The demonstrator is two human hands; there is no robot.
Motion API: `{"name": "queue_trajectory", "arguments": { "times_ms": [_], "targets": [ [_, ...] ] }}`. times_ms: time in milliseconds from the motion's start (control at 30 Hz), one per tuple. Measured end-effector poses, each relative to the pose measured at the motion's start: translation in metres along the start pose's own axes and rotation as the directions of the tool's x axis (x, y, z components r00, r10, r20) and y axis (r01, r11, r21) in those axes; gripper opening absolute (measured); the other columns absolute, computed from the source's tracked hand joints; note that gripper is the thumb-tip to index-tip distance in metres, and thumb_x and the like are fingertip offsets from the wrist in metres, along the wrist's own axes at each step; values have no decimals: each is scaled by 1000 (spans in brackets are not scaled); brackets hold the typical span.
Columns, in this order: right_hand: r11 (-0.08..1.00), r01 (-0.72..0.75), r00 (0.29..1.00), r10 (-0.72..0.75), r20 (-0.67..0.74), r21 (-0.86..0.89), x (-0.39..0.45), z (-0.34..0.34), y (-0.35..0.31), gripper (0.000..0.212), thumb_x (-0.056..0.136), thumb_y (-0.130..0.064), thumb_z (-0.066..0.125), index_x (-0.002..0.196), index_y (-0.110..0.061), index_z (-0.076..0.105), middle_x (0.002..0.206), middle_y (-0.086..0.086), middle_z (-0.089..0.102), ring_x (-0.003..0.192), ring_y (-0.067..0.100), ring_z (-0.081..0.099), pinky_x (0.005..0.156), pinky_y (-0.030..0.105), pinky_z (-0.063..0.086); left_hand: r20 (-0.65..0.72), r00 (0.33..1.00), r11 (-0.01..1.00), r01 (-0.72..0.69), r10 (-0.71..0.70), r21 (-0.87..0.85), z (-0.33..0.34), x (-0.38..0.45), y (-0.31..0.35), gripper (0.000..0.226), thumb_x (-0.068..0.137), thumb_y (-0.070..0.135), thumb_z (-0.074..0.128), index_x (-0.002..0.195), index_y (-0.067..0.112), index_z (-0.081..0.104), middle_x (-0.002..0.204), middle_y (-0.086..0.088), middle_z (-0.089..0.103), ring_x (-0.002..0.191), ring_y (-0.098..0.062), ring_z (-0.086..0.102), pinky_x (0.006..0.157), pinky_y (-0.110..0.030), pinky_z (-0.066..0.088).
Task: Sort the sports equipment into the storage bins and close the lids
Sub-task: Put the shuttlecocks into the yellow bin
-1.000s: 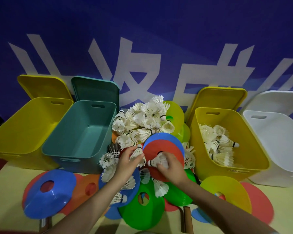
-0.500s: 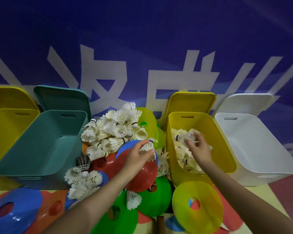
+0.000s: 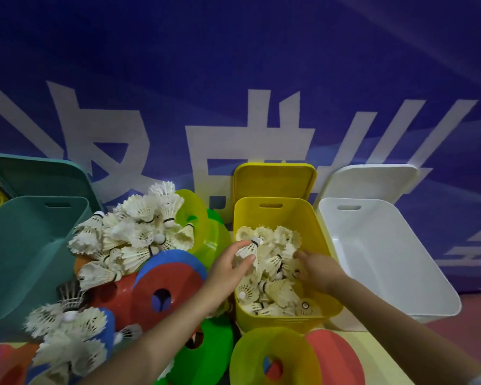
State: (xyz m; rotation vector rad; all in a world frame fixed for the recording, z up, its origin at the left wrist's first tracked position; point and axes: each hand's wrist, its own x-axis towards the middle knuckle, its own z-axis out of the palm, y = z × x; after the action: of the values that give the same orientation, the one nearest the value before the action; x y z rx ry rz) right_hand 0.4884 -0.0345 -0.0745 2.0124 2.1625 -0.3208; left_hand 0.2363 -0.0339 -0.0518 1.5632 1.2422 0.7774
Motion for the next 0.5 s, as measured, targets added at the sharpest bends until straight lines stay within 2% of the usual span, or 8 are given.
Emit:
{"name": "queue_trajectory", "arguments": {
  "times_ms": [67, 133, 200, 267, 333, 400, 467, 500],
  "targets": [
    [981, 47, 997, -36, 67, -186, 3, 7, 1, 39, 85, -25, 59, 122, -21, 46, 94, 0, 59, 91, 25, 61, 71, 34, 52, -4, 1000, 999, -7, 7, 46, 12, 4, 0, 35, 92, 41, 56, 126, 42, 49, 130, 22, 47, 114, 3, 46, 90, -18, 36],
    [951, 99, 989, -62, 131, -294, 5, 10, -1, 33, 87, -20, 58, 118, -17, 50, 104, 4, 63, 99, 27, 61, 77, 35, 49, -2, 1000, 994, -23, 24, 107, 21, 6, -1, 37, 91, 41, 58, 127, 42, 48, 130, 18, 47, 105, -3, 51, 85, -18, 39],
    [942, 114, 986, -67, 154, -317, 7, 10, 0, 30, 90, -28, 55, 118, -18, 52, 113, 6, 62, 105, 28, 58, 82, 35, 47, 27, 999, 981, -46, 41, 191, 28, 8, -3, 41, 90, 42, 58, 129, 40, 47, 133, 17, 44, 113, -3, 47, 89, -18, 37],
    [959, 127, 988, -98, 123, -252, 11, 11, 7, 42, 90, -43, 49, 126, -20, 49, 118, 7, 60, 110, 28, 55, 87, 36, 44, 50, 997, 958, -71, 60, 277, 32, 9, -5, 47, 89, 44, 58, 133, 38, 44, 134, 22, 39, 121, 2, 39, 89, -12, 34],
    [971, 184, 981, -191, -31, -154, 12, 12, 15, 49, 90, -49, 43, 129, -21, 50, 122, 6, 59, 116, 29, 51, 96, 39, 40, 18, 998, 954, -55, 52, 294, 35, 13, -6, 50, 88, 47, 59, 134, 36, 44, 131, 24, 39, 121, 3, 37, 92, -14, 34],
    [972, 220, 915, -235, -327, -83, 10, 16, 22, 47, 87, -45, 42, 123, -20, 58, 122, 6, 60, 119, 29, 52, 98, 41, 41, -72, 997, 968, 0, 18, 249, 35, 18, -4, 46, 86, 48, 62, 129, 36, 50, 127, 19, 42, 117, 0, 40, 91, -19, 36],
    [986, 143, 829, -71, -555, 87, 5, 16, 27, 45, 85, -38, 49, 126, -20, 55, 131, 10, 54, 124, 32, 47, 99, 45, 42, -152, 988, 977, 46, -15, 207, 36, 23, -4, 38, 84, 45, 64, 120, 39, 55, 121, 13, 45, 111, -4, 44, 86, -21, 37],
    [975, 79, 811, 57, -582, 206, 3, 16, 29, 49, 86, -35, 53, 132, -18, 50, 137, 13, 48, 128, 33, 41, 102, 45, 40, -160, 987, 978, 55, -22, 202, 37, 26, -3, 35, 84, 45, 65, 118, 39, 56, 120, 11, 46, 110, -5, 45, 85, -22, 38]
  ]
}}
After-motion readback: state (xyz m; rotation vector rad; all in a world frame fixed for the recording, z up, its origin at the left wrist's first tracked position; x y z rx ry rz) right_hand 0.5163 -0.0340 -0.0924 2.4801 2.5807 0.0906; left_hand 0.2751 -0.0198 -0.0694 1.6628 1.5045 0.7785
